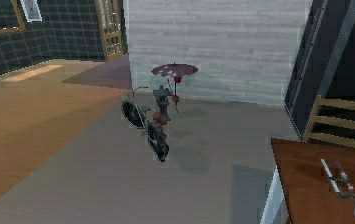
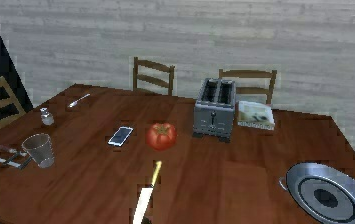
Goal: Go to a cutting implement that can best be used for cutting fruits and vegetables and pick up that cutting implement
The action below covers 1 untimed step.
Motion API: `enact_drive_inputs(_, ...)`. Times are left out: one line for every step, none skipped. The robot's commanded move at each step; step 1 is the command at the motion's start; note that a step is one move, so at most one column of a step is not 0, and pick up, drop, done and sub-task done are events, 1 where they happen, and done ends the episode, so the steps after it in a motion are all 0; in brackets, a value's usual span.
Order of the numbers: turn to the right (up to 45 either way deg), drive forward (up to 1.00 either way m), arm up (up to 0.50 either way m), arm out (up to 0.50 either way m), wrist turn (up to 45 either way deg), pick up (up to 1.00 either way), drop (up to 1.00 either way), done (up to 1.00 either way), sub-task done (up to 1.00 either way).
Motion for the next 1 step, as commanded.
enact_drive_inputs(0.0, 0.0, 0.1, 0.0, 0.0, 0.0, 0.0, 0.0, 0.0)
